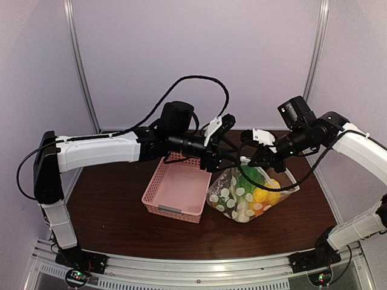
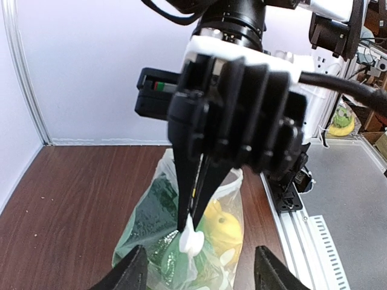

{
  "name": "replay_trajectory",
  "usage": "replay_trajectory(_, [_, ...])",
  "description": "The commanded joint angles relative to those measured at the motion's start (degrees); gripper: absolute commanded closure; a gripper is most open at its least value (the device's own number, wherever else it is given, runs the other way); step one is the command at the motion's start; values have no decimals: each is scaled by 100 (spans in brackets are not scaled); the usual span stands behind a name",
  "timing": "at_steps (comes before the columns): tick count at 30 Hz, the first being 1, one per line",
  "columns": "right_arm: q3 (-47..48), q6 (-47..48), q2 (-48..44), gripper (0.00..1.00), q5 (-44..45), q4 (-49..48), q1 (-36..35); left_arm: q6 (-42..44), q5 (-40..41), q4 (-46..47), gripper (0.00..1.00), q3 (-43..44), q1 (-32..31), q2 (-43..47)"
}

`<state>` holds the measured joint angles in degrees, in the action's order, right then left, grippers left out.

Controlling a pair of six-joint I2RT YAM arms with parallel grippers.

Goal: Place the food in the zip-top bag and seal the zipper
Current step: Pass from the left arm to the right, then pass from the right arm to the left

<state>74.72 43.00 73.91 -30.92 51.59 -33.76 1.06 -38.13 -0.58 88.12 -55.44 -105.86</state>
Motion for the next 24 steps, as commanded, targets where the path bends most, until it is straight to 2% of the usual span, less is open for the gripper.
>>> replay_trajectory(1, [122,-345,-211,100,-493,-283,-8,254,-37,617,42,-126,33,4])
replay_trajectory(11, [252,-541,-133,100,-812,-266,30,61,-266,843,61,-58,98,-170])
replay_trajectory(13, [308,-556,-123,100,-855,-228,59,80,-296,800,61,-64,111,-166])
replay_trajectory(16, [370,-591,-130,100,-919,-213,118,183,-286,691,54,-83,123,-163])
replay_trajectory(24, [343,-549,-106,100,-901,-163,119,152,-342,796,80,-84,147,-160])
